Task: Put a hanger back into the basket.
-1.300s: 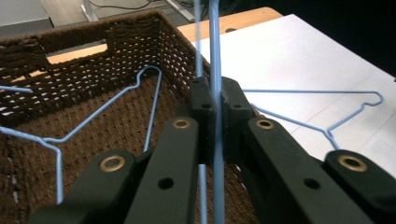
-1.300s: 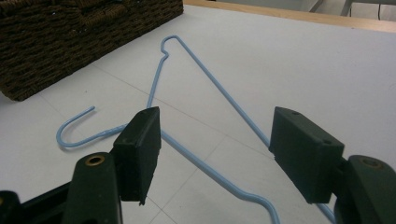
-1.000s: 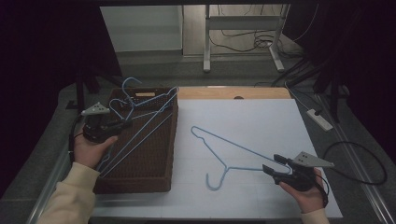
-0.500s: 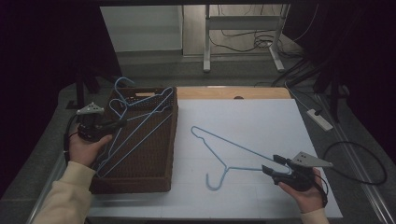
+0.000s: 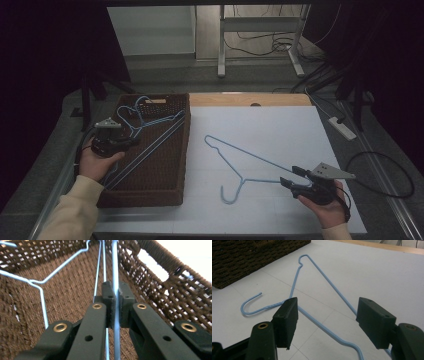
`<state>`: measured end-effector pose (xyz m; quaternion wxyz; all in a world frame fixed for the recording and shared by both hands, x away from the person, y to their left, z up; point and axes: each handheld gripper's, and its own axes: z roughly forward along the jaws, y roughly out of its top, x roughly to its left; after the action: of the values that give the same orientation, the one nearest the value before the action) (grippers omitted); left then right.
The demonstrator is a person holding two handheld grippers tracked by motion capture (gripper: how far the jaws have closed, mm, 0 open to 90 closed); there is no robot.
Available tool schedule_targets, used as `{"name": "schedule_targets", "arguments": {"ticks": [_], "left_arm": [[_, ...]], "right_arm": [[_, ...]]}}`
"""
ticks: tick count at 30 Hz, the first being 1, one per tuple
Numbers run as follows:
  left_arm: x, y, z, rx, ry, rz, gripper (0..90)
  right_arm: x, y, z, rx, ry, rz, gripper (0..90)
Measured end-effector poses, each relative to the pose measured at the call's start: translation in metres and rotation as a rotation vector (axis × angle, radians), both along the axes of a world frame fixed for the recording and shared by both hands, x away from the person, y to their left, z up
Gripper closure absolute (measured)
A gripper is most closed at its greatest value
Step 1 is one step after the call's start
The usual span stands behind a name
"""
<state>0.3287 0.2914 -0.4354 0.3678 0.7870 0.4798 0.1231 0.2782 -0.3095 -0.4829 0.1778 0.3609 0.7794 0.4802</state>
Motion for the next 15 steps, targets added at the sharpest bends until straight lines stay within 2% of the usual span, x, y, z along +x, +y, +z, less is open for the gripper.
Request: {"name": "schedule_targets", "arguments": {"ticks": [6,9,12,15], "left_arm": [[0.007,0.001,-0.010,0.023,0.043,0.005,85.8],[0.011,0.003,-0.017,0.046,0.062,0.035,85.7],[0.015,0.006,-0.020,0.065,0.081,0.092,85.6],[0.018,0.008,-0.023,0.096,0.083,0.121,85.5]], "right_arm": [[0.000,0.000,0.000,-0.003,0.005,0.001,34.8],[0.000,0.002,0.000,-0.009,0.003,0.002,34.8],[0.000,0.003,0.000,-0.014,0.003,0.007,34.8],[0.000,0.002,0.000,-0.015,0.004,0.006,34.7]]}}
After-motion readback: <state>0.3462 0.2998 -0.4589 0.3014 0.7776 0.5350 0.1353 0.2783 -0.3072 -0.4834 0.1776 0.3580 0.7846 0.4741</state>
